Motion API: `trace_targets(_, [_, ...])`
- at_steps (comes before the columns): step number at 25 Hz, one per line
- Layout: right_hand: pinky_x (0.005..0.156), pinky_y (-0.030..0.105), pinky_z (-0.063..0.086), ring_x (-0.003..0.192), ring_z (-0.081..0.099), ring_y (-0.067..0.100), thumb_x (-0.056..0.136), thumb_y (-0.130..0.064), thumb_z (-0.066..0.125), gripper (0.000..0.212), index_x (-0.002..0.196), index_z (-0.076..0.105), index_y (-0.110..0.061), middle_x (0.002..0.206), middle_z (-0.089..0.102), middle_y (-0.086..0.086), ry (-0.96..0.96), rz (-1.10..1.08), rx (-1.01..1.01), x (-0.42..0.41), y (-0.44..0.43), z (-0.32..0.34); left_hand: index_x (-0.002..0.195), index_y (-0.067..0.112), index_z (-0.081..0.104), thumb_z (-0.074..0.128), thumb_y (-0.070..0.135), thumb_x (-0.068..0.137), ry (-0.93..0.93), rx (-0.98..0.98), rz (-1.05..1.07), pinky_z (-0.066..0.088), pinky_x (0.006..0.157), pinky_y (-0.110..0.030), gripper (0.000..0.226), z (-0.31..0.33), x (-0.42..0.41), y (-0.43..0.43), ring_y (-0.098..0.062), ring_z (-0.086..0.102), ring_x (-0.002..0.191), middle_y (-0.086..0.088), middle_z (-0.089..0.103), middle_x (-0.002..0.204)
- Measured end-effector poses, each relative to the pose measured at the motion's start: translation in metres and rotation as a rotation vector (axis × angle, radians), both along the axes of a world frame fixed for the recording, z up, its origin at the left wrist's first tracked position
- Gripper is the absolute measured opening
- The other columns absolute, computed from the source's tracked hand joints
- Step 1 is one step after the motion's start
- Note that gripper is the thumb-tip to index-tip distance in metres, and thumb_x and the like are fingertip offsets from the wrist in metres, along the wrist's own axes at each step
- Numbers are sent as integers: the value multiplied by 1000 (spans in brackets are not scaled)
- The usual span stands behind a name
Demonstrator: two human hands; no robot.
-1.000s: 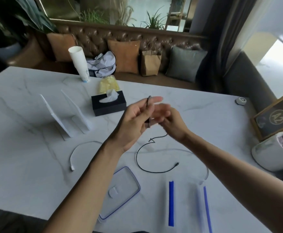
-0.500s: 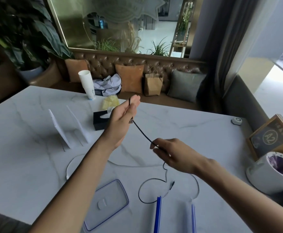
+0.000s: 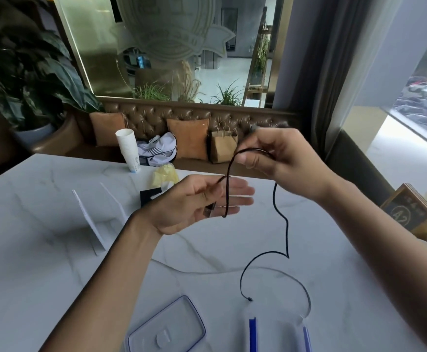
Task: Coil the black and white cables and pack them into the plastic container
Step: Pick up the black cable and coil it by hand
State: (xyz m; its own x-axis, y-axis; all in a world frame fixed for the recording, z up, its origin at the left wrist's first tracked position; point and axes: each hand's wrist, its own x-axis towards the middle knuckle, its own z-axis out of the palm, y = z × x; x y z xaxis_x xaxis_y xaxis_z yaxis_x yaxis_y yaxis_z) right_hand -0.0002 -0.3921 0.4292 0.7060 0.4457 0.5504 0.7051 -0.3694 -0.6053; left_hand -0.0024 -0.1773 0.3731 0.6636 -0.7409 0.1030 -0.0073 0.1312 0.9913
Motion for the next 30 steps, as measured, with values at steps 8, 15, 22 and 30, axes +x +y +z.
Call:
trace_targets(8, [63,38,49,71,57,21,96,-6,56,16,87,64,6,77,64,15,106,108,144,28,31,1,139,-5,41,38,17,95,-77,-214,-137,43,105,-35,49,27,-3,3,-34,48,134,-22,50,143])
trace_targets(15, [43,19,32,44,32,6,105,-23,43,34,87,62,-2,54,37,-3,399,19,34,24,38,-39,143,-2,36,35,15,100,-114,-445,172,36,113,-32,46,40,13,7,-25,46,137,-18,46,148])
trace_targets(22, [52,35,56,50,38,12,100,-21,53,9,98,62,-19,57,38,-4,203,-24,-267,2,33,-42,142,3,40,32,12,103,-76,-421,469,36,112,-29,41,37,29,5,-19,49,134,-11,49,146])
trace_targets(30, [65,30,47,70,55,15,99,-26,56,14,99,63,-14,81,64,-4,-211,-79,-498,2,16,14,146,5,35,-2,59,93,44,-83,420,41,105,-24,84,40,36,8,-12,50,130,-8,45,149])
